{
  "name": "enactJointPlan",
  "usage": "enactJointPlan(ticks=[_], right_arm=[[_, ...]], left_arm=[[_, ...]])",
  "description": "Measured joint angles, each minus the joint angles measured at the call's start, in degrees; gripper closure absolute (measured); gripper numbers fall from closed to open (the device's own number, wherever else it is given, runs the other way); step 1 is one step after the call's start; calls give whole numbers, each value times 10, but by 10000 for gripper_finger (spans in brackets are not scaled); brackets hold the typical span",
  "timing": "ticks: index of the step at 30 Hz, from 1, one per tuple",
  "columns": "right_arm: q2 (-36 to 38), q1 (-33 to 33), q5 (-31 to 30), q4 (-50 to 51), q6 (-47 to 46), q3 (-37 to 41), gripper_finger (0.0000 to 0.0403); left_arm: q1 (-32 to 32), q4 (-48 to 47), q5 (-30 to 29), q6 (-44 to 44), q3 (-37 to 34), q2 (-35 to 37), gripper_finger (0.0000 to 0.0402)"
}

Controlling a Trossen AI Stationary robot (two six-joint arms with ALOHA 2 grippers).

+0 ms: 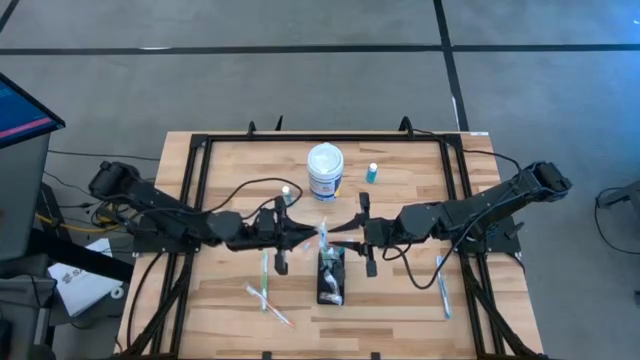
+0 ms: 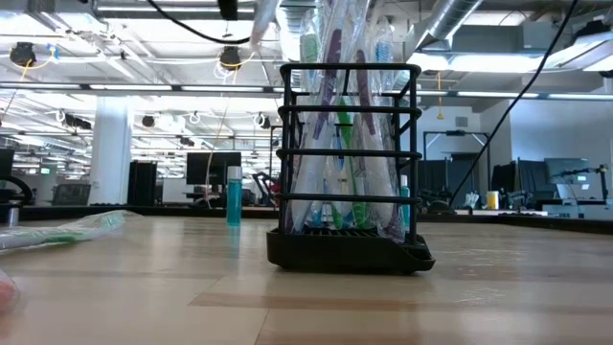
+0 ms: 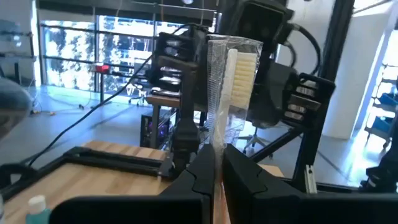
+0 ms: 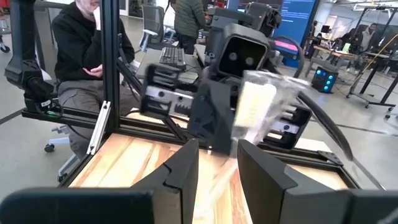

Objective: Pick & Place toothbrushing station
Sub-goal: Put the top orange toothbrush into the black mesh organizer

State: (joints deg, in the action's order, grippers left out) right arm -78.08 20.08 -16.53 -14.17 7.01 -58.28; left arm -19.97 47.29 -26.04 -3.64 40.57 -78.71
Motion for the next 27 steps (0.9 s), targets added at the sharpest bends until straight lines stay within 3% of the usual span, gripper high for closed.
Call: enactJointPlan(ticks=[8,27], right_arm=[[0,-9,0,-4,-2,0,301],[0,-23,2,-18,-10,0,301]], left_arm=[[0,6,12,34,32,-28,396],[1,20,24,39,32,-28,396]])
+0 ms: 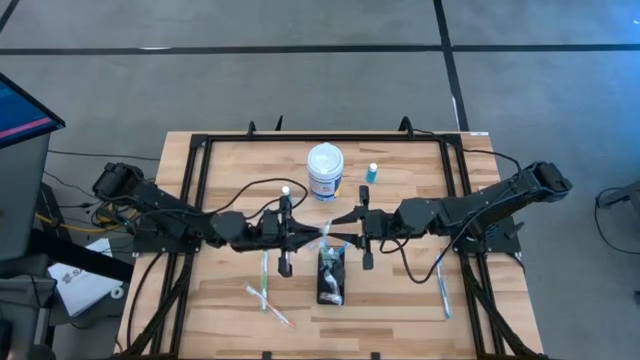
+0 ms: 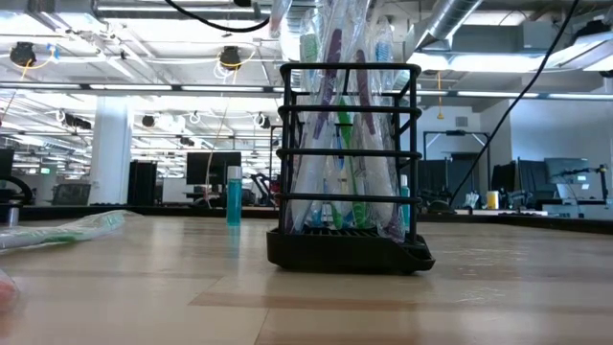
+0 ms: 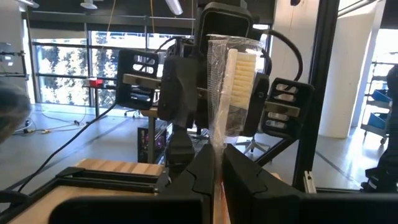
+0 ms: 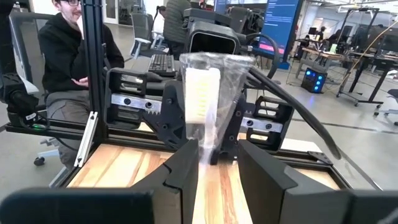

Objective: Pick & Place toothbrushing station
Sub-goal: Put the top orange toothbrush into the black mesh organizer

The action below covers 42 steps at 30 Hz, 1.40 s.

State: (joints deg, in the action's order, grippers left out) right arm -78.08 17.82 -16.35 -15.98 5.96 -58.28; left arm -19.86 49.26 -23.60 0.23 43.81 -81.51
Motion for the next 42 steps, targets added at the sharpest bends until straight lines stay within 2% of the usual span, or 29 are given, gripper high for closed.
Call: enactJointPlan(ticks=[12,22,32,36,40,42], right_arm=[[0,0,10,-14,0,0,301],[0,0,19,-11,0,0,301],[0,2,19,-5,3,0,303],[0,2,19,-4,4,0,330],[0,2,21,-4,8,0,387],[0,2,23,-3,11,0,390]], left_arm=[[0,7,0,10,0,0,396],[11,45,3,16,26,-61,396],[11,44,5,40,38,-59,396],[11,43,6,40,38,-59,396],[11,37,6,40,38,-59,394],[11,35,6,40,38,-59,387]])
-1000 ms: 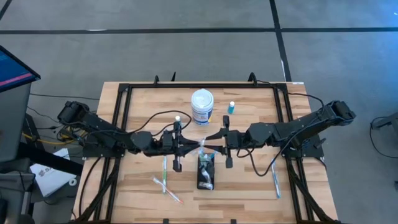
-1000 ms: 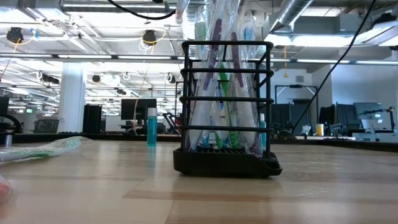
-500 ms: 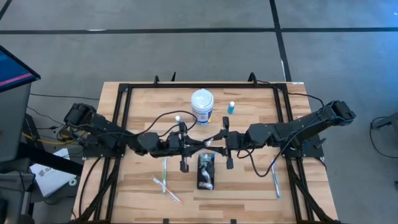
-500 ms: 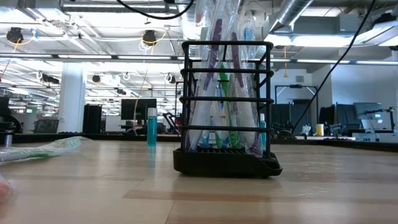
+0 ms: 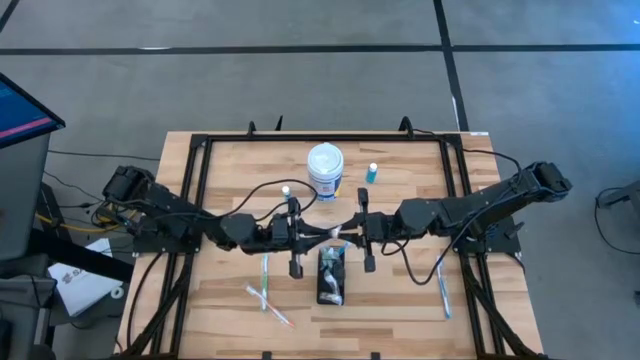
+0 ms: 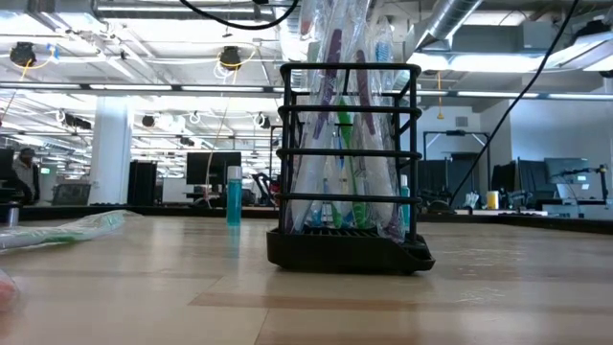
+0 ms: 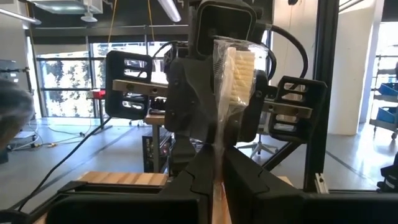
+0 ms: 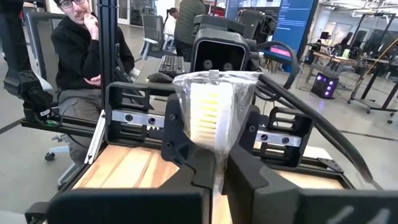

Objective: Pick & Place toothbrushing station
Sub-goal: Put the top orange toothbrush into the black mesh organizer

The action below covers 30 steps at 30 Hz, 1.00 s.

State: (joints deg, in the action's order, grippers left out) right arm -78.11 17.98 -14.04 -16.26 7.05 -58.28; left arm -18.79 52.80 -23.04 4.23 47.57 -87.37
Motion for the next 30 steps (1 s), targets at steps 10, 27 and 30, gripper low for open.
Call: enactJointPlan(ticks=[10,27,30], right_arm=[[3,8,1,3,3,0,398],[46,37,-36,13,32,0,398],[59,57,-60,28,40,0,398]], left_arm=[[-5,-12,0,0,-1,11,313],[-30,-86,0,0,-1,56,291],[-30,-92,0,0,-1,55,289]])
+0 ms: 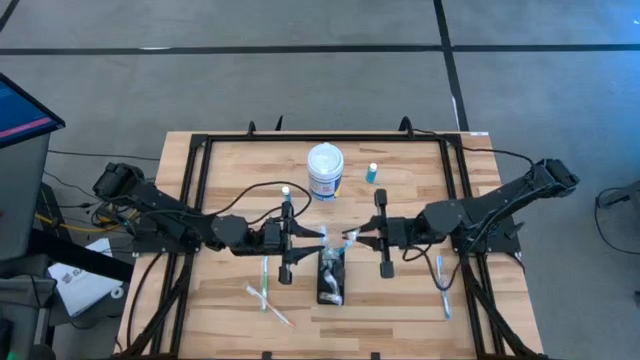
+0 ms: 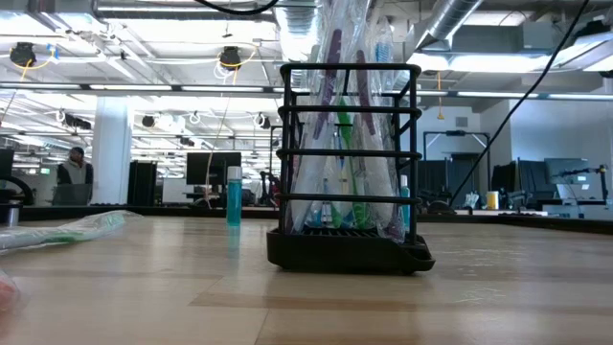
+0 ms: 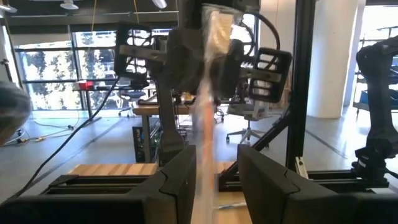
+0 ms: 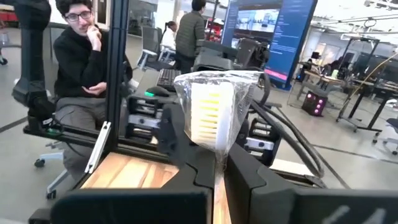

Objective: Pick & Place toothbrushing station
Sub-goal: Put the top orange toothbrush into the black mesh organizer

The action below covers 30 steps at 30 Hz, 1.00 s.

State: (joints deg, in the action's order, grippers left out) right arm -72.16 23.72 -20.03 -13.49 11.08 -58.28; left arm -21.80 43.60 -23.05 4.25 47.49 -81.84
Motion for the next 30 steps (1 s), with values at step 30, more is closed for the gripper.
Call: enactJointPlan(ticks=[30], right_arm=[[-42,47,-61,79,-77,25,398]], left_arm=[[0,-23,0,-2,0,-1,294]])
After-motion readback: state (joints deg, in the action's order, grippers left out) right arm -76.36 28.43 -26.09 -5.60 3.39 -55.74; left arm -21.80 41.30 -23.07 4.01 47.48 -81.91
